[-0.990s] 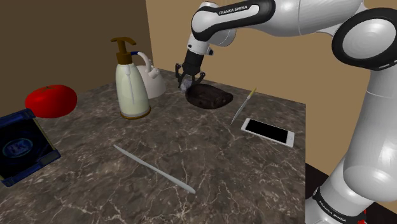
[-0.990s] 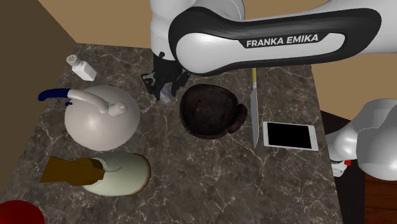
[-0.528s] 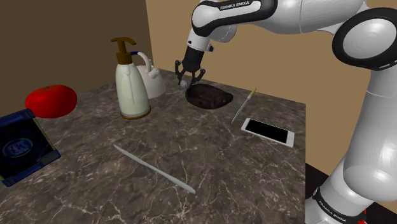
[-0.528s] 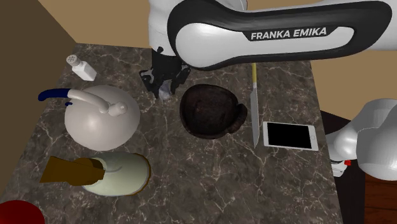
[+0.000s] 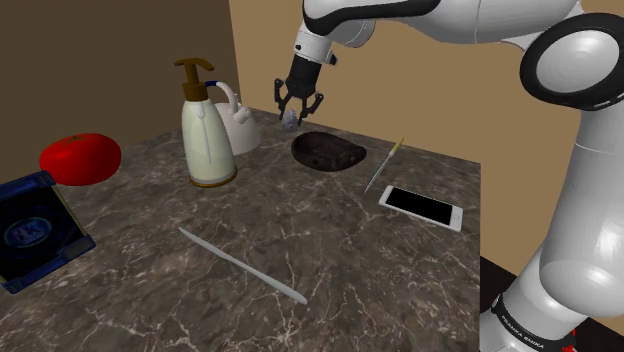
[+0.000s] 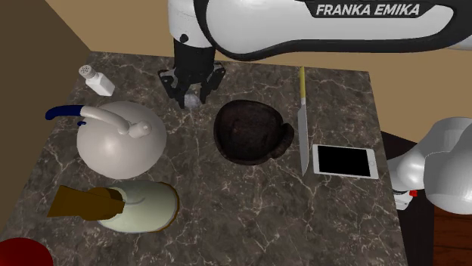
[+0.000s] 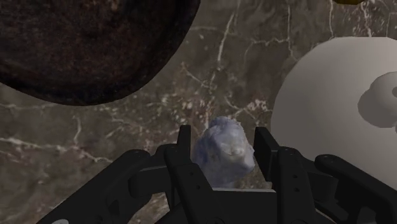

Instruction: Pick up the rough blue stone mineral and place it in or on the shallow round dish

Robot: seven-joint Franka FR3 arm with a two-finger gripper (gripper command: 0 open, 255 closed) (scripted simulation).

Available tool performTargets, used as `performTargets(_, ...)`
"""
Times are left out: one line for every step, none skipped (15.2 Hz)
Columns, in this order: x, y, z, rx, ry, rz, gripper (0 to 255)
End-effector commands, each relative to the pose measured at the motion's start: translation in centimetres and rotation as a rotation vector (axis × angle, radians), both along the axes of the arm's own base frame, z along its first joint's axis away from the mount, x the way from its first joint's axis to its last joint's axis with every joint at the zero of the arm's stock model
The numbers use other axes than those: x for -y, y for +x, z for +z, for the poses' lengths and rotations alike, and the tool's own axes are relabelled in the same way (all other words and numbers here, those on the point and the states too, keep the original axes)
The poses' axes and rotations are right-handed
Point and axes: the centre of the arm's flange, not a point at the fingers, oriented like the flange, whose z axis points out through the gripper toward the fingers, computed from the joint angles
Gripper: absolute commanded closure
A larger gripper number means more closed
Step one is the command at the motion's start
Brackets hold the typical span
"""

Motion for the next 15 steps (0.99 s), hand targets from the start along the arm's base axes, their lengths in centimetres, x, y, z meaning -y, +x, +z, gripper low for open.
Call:
performTargets(0.0,-0.1,1.0,0.000,0.000,0.000,255)
performTargets(0.0,-0.1,1.6,0.000,0.000,0.000,255)
performTargets(0.0,-0.1,2.1,0.000,0.000,0.000,255)
performTargets(0.0,-0.1,2.6,0.000,0.000,0.000,255)
performTargets(0.0,-0.1,3.2,0.000,0.000,0.000,255)
performTargets(0.0,-0.1,3.7,0.000,0.000,0.000,255)
performTargets(0.0,-0.1,4.2,0.000,0.000,0.000,255)
performTargets(0.0,-0.1,4.7,0.000,0.000,0.000,255)
performTargets(0.0,-0.1,5.3,0.000,0.000,0.000,255)
performTargets(0.0,-0.1,5.8,0.000,0.000,0.000,255)
performTargets(0.0,-0.1,6.3,0.000,0.000,0.000,255)
performTargets(0.0,-0.1,6.9,0.000,0.000,0.000,255)
performTargets(0.0,-0.1,7.4,0.000,0.000,0.000,255)
performTargets(0.0,-0.1,7.9,0.000,0.000,0.000,255)
performTargets(0.0,-0.1,8.4,0.000,0.000,0.000,255)
